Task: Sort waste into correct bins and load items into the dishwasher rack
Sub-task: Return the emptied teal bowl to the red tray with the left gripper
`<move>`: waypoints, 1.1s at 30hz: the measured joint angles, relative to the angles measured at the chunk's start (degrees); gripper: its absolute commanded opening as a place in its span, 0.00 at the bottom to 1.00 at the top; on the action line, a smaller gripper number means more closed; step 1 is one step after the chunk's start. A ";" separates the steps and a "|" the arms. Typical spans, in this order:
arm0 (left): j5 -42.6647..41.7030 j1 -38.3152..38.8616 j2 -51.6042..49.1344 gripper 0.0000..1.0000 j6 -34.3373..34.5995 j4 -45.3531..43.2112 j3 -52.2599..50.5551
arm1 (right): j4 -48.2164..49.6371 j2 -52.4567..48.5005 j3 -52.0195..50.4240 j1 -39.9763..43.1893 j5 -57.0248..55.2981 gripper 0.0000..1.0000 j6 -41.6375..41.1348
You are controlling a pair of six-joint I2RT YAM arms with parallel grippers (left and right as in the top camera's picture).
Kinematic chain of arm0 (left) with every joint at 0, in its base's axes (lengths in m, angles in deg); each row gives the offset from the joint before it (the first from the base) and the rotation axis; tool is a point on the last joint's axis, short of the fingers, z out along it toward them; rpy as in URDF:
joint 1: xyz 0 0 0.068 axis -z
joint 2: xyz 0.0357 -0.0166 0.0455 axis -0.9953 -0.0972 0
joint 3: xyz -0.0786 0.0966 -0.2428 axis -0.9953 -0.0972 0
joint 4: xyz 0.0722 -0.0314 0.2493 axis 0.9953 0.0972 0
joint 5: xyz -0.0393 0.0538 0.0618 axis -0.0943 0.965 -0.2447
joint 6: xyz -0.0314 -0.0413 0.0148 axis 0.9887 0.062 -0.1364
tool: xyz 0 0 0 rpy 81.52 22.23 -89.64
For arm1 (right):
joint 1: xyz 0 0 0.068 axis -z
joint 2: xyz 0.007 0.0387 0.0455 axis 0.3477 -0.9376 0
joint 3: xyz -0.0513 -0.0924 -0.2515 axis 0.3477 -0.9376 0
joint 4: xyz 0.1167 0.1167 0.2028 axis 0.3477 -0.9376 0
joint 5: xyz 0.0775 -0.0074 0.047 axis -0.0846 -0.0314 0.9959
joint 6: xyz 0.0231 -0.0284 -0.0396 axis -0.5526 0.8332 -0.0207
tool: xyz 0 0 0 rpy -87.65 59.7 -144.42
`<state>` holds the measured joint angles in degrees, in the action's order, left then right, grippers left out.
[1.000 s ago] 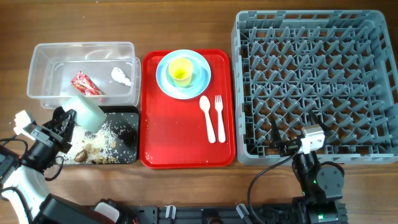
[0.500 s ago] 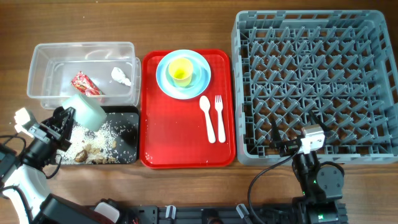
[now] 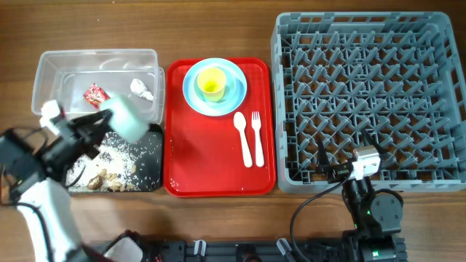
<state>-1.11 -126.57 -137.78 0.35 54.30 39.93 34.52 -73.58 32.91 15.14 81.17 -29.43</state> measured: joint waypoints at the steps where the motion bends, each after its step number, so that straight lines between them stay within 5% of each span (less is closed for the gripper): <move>1: 4.02 5.51 2.25 0.04 1.20 -0.24 1.03 | 0.02 0.00 0.00 0.00 0.00 1.00 0.00; 8: 41.94 49.51 7.78 0.04 5.70 1.97 3.37 | 0.02 0.00 0.00 -0.02 0.00 1.00 0.02; 9: 54.99 61.02 6.54 0.04 6.10 4.02 3.37 | 0.02 0.00 0.00 -0.02 -0.04 1.00 0.02; 14: 83.34 81.37 -0.81 0.04 6.56 6.58 3.41 | 0.00 0.00 0.00 0.00 -0.02 1.00 0.00; 21: 97.53 85.09 -10.60 0.05 6.54 6.56 3.41 | 0.02 0.00 0.00 0.00 0.00 1.00 0.02; 25: 99.36 84.39 -12.52 0.54 6.69 6.14 3.41 | 0.00 0.00 0.00 -0.02 0.00 1.00 0.02; 33: 98.25 79.30 -10.38 0.70 3.96 10.32 9.77 | 0.00 0.00 0.00 -0.02 0.00 1.00 0.02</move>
<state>97.13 -47.28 -148.16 4.31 64.62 49.70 34.52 -73.58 32.91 15.11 81.17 -29.41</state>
